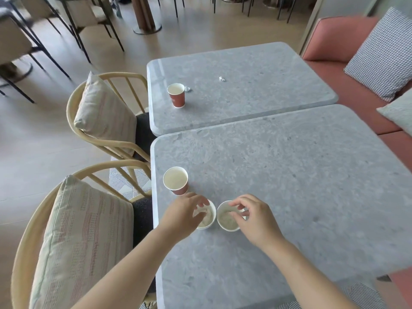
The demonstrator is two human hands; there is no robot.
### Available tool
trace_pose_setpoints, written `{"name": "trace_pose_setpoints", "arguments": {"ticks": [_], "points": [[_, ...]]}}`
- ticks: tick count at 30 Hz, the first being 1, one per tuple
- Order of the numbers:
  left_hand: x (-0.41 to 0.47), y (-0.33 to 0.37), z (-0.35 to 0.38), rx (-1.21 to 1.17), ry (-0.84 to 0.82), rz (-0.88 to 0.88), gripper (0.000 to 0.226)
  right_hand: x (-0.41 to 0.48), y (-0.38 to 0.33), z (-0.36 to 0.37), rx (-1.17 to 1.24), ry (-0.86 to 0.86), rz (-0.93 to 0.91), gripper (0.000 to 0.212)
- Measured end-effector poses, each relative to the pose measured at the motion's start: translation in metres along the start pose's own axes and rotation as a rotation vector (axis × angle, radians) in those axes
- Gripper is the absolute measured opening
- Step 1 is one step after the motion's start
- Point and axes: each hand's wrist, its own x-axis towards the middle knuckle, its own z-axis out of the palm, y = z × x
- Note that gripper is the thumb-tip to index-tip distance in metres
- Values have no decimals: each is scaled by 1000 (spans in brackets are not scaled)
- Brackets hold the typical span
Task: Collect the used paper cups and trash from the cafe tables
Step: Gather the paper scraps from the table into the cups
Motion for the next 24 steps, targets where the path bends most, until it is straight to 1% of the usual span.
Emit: {"name": "trace_pose_setpoints", "arguments": {"ticks": [2, 4, 7, 13, 19, 22, 24], "points": [[-6, -3, 2, 1, -8, -5, 17, -5, 1, 2, -45, -20, 8, 15], [-11, -5, 5, -11, -32, -8, 17, -11, 4, 4, -144, -69, 1, 11], [-15, -7, 8, -41, -46, 11, 17, -17, 7, 5, -302, -121, -56, 13], [-17, -10, 11, 35, -86, 57, 20, -16, 8, 5, -362, -196, -107, 20], [-15, -7, 16, 165, -181, 56, 23, -14, 5, 10, -459, -276, -123, 23], [-14, -6, 15, 185, -185, 40, 25, -12, 4, 13, -517, -324, -119, 24], [-15, -4, 15, 177, -151, 26, 25, -11, 3, 16, -564, -323, -113, 20]]}}
